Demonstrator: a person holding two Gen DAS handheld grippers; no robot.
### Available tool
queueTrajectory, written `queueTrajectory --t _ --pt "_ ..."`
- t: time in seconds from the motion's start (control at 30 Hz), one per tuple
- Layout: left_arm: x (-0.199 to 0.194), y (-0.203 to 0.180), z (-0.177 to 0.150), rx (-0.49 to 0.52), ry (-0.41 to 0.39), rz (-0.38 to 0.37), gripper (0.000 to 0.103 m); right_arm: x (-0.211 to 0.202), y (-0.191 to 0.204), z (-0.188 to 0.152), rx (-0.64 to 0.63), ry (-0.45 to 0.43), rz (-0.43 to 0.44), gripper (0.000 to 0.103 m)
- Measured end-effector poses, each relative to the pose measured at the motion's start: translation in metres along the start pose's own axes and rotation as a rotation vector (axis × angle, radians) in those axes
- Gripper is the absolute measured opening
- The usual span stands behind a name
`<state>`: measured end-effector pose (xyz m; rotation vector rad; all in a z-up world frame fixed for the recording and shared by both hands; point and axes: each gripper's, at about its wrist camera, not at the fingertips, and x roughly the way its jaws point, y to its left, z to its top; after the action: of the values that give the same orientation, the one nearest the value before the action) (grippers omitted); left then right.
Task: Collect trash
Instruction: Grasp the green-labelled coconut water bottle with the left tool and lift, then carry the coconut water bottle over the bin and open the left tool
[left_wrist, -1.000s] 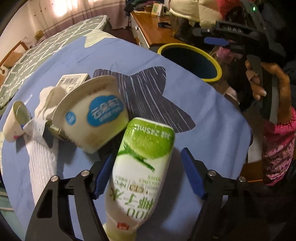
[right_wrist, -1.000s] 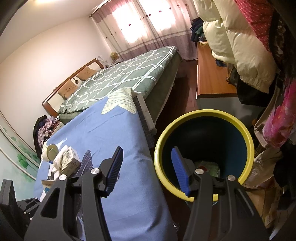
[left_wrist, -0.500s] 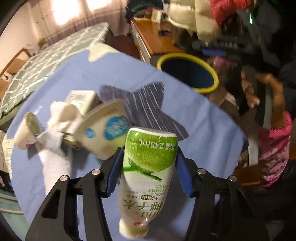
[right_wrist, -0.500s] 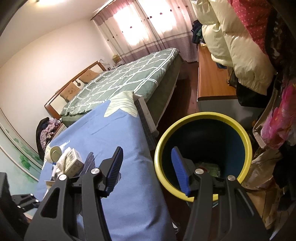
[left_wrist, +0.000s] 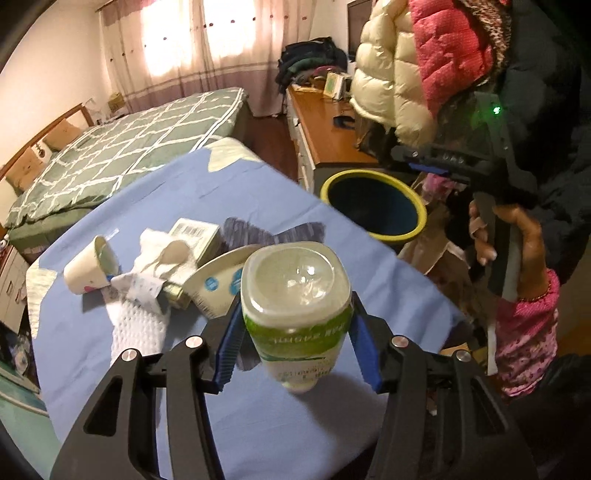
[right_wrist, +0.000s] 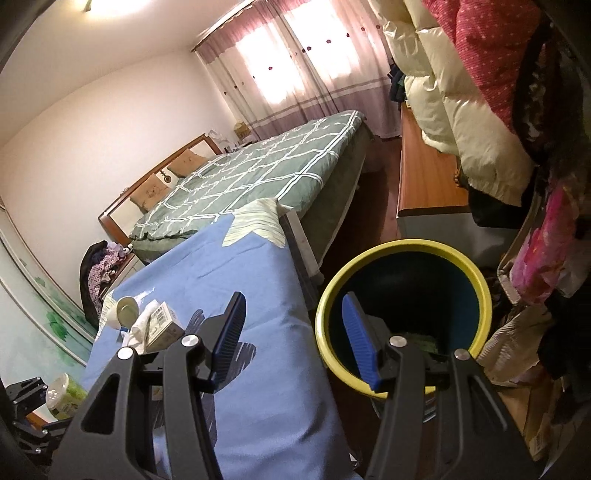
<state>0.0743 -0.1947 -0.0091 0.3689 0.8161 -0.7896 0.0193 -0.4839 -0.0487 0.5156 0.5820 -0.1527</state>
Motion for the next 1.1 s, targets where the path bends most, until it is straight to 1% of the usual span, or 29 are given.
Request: queueTrajectory --t 0.2,0.33,0.57,0.73,0.83,0.93,1.0,1.03,1.07,1.1 --pt "0.005 -0.019 0.019 0.026 -0.035 -0.028 0.053 -0.013 -0.016 0.001 0.024 -0.025 -0.014 0.052" --pt "0.014 -0.029 0.036 0.037 -0.045 -0.050 0.053 -0.023 -0.032 0.000 0.040 -0.044 -0.042 0.052" --pt "0.038 -0.051 0.087 0.072 -0.080 -0.087 0.053 -0.039 -0.064 0.001 0.077 -0.084 -0.103 0.052" --pt "0.070 -0.071 0.126 0.085 -0.098 -0.113 0.053 -0.041 -0.084 0.001 0.105 -0.091 -0.135 0.052" --pt "0.098 -0.089 0.146 0.104 -0.090 -0.132 0.053 -0.039 -0.095 0.000 0.120 -0.088 -0.155 0.052" --pt "0.128 -0.102 0.159 0.102 -0.069 -0.140 0.053 -0.039 -0.102 -0.001 0.127 -0.082 -0.171 0.052" --pt "0.149 -0.110 0.164 0.104 -0.055 -0.138 0.053 -0.039 -0.106 -0.002 0.132 -0.079 -0.183 0.055" --pt "0.157 -0.113 0.166 0.105 -0.049 -0.134 0.053 -0.039 -0.107 -0.002 0.132 -0.078 -0.190 0.059" --pt "0.166 -0.116 0.169 0.108 -0.044 -0.129 0.054 -0.039 -0.108 -0.002 0.131 -0.078 -0.200 0.060" --pt "0.173 -0.119 0.171 0.111 -0.047 -0.122 0.066 -0.039 -0.109 -0.002 0.130 -0.078 -0.208 0.060"
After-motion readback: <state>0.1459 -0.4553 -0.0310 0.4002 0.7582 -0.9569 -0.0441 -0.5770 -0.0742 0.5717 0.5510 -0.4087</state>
